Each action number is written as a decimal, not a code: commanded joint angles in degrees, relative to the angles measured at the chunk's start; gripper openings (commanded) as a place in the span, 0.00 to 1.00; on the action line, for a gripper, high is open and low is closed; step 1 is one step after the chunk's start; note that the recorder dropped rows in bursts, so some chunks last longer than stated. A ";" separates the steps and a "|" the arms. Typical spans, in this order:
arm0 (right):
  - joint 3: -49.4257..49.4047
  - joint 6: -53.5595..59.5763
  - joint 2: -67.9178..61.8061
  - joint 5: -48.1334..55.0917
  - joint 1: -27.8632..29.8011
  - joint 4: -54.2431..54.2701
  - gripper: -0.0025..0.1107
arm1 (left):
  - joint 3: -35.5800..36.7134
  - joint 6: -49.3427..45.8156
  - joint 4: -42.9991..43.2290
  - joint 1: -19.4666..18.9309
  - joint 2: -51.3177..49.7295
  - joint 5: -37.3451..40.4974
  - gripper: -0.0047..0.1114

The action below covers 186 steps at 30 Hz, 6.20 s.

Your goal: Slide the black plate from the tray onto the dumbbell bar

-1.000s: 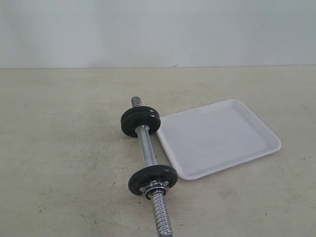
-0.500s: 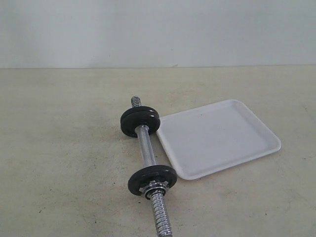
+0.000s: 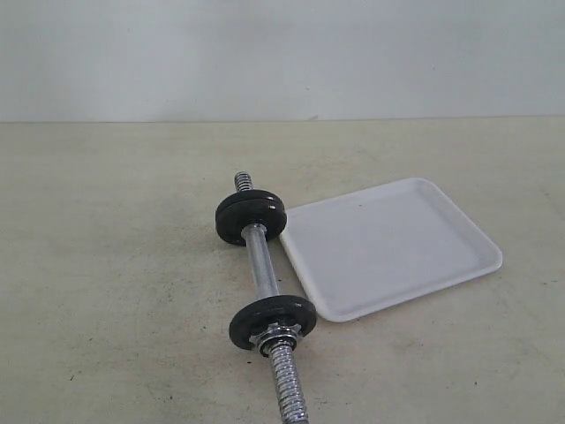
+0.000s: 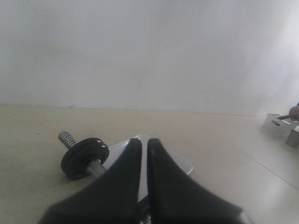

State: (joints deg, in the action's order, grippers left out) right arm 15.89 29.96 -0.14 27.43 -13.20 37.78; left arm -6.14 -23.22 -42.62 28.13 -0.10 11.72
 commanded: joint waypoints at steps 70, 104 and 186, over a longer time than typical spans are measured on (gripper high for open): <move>-15.89 -36.22 0.14 -8.47 0.04 -39.60 0.02 | 0.35 -0.47 -8.55 0.51 0.10 5.69 0.08; -15.89 -35.70 0.14 -5.52 15.44 -37.78 0.02 | 0.35 -0.47 -8.55 0.51 0.10 5.24 0.08; -15.89 -35.83 0.14 -5.76 15.44 -37.78 0.02 | 6.14 37.71 49.29 -33.34 0.10 6.25 0.08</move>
State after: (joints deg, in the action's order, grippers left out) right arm -0.02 -6.15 -0.14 22.19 1.93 0.00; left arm -0.23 14.76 7.59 -5.21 -0.10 17.77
